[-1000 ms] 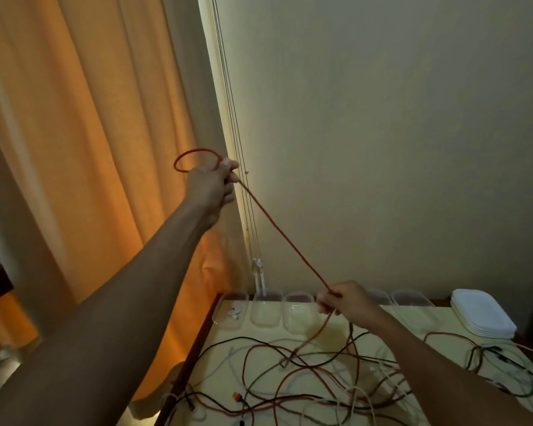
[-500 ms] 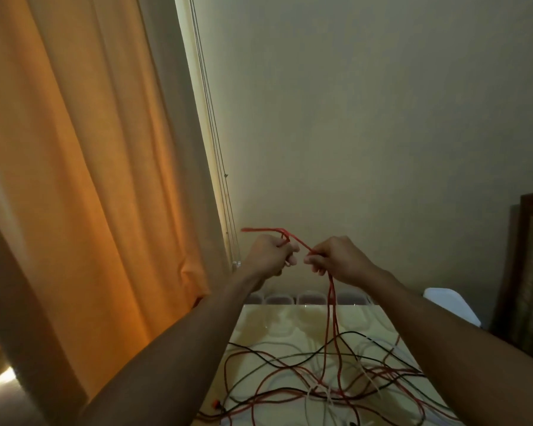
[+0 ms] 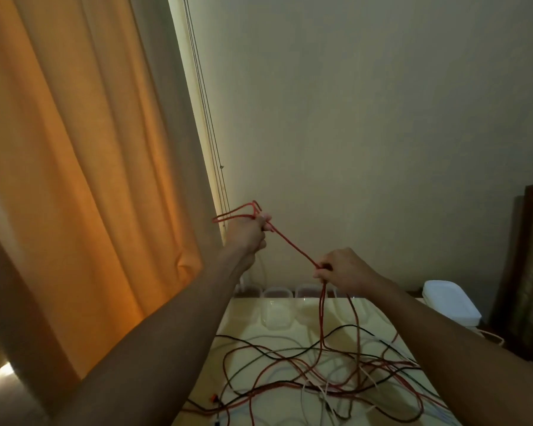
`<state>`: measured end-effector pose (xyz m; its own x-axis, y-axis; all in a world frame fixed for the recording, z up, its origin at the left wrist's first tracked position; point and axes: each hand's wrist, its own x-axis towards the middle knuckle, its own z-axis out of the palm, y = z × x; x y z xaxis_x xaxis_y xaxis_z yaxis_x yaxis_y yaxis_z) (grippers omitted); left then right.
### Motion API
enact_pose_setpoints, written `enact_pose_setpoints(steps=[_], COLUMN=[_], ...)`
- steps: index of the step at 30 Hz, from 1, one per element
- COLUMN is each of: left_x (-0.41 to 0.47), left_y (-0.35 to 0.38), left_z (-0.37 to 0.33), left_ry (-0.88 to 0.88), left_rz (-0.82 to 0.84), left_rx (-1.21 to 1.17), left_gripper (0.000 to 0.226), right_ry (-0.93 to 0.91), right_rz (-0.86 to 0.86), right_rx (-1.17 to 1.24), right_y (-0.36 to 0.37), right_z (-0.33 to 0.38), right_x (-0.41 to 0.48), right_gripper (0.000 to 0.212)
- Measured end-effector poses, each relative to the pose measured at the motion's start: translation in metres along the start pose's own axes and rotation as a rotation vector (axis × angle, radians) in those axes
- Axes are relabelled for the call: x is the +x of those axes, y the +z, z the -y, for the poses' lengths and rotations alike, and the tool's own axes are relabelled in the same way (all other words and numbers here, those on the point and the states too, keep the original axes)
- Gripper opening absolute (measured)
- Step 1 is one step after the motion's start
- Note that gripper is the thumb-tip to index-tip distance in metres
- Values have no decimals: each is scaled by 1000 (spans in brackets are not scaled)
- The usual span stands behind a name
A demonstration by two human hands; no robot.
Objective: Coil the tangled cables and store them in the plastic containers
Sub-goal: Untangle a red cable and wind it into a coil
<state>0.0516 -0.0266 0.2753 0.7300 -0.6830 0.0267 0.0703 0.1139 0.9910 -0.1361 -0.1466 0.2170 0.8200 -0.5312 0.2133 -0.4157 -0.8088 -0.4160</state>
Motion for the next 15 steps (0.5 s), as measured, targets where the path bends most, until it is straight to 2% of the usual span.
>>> enact_pose_setpoints(steps=[6, 9, 12, 15], left_x=[7, 8, 7, 2], left_y=[-44, -60, -69, -67], left_z=[-14, -17, -5, 14], left_ry=[58, 80, 45, -41], left_rz=[-137, -170, -173, -47], left_rx=[-74, -67, 68, 339], left_gripper=[16, 17, 15, 12], right_ry=[113, 201, 231, 177], right_rz=[36, -23, -176, -485], right_rx=[-65, -17, -76, 66], right_y=[31, 39, 33, 14], right_z=[-27, -36, -35, -25], right_x=[-16, -21, -19, -11], right_gripper=[16, 17, 14, 9])
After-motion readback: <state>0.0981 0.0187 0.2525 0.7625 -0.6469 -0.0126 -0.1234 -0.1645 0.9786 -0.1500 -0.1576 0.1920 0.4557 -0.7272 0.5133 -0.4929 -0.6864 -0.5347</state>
